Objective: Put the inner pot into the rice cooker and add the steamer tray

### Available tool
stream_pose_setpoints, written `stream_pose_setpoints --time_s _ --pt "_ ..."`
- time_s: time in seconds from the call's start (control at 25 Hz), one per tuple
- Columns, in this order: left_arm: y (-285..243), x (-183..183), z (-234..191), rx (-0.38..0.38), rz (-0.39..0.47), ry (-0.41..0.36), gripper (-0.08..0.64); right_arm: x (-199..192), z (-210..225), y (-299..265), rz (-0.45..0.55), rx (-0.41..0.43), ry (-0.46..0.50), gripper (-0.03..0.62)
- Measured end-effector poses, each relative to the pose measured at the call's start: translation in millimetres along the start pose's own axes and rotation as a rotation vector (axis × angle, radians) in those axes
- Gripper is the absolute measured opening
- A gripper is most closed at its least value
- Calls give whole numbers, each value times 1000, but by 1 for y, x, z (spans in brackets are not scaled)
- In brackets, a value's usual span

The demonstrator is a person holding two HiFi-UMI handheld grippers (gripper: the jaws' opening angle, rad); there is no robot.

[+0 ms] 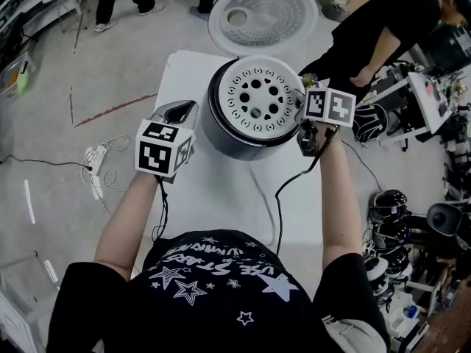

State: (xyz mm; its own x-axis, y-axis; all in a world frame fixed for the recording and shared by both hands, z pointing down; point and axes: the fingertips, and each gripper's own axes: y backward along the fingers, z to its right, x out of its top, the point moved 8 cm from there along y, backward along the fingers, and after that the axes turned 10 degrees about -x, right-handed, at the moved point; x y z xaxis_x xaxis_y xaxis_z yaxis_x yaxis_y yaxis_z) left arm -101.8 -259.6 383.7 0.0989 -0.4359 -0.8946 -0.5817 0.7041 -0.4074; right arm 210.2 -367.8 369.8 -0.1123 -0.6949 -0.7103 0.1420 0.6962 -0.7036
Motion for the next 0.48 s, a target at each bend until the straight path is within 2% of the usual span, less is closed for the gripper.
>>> stream_pose_setpoints --time_s 0.2,0.48 --pt "0 -2 -1 2 -8 6 2 -2 -6 -2 27 -32 43 58" --pt "0 -2 -2 -1 -9 12 3 -6 -11 1 84 -60 130 111"
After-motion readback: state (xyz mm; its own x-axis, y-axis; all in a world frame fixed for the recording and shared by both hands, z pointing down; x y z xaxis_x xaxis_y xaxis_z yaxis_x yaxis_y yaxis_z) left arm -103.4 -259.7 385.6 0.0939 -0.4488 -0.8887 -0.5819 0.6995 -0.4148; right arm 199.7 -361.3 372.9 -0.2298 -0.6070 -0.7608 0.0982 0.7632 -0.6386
